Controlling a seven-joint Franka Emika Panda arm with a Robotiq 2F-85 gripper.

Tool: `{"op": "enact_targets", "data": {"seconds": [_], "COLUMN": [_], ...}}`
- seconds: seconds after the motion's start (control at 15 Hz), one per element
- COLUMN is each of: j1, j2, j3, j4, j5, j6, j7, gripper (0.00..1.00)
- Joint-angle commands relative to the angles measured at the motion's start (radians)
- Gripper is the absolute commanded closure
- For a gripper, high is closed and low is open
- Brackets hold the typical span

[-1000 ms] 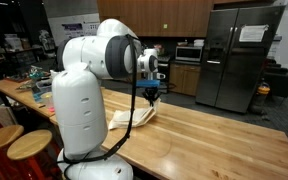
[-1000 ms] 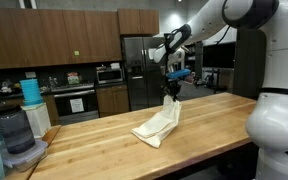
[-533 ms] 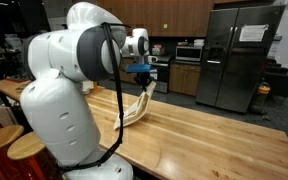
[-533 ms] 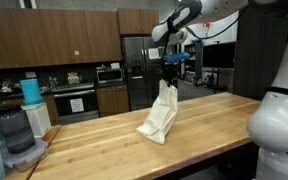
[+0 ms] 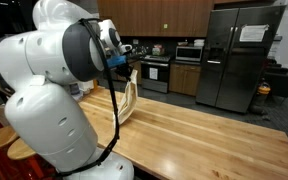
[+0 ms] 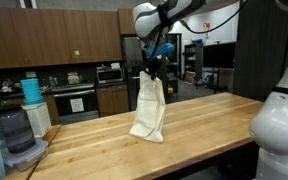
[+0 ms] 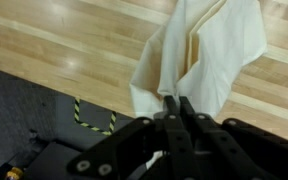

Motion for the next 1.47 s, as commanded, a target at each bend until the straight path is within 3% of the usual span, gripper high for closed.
{"op": "enact_targets", "data": {"seconds": [0.0,0.33,0.93,1.4], "j1": [0.013,0.053,0.159,0.174], "j2": [-0.018,0.008,0.111,0.222], "j3": [0.063,0.127,0.150,0.134], "j4": [-0.021,-0.054,-0.108,-0.078], "j5": [-0.141,-0.229,-0.131,-0.132], "j6": [0.026,0.028,0.019,-0.021], "j7": [0.088,0.102,-0.076,-0.144], "gripper": [0.98,0.98,0.98,0.98]}}
